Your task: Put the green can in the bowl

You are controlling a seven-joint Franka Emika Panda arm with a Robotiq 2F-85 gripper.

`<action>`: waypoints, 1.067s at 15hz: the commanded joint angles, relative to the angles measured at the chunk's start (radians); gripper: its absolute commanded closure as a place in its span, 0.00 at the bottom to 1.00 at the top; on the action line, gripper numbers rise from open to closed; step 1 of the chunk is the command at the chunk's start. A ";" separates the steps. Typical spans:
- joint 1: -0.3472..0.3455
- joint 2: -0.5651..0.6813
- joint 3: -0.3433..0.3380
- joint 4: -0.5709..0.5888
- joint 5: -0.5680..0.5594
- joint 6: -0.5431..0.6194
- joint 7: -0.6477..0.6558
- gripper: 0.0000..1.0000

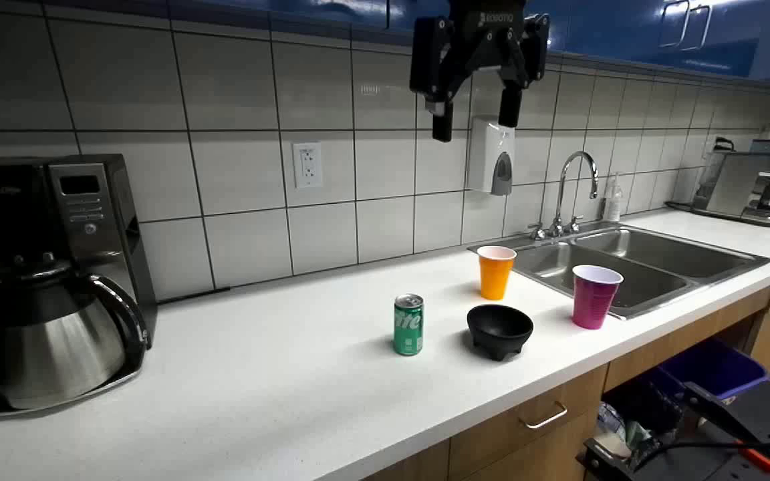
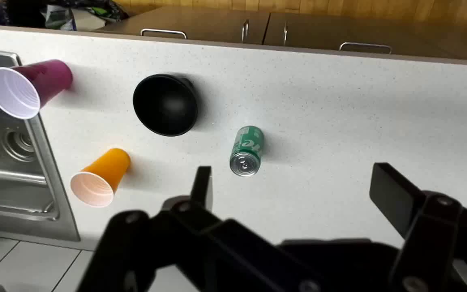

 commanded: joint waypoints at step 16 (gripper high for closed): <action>-0.012 0.023 0.028 -0.021 -0.078 0.071 0.124 0.00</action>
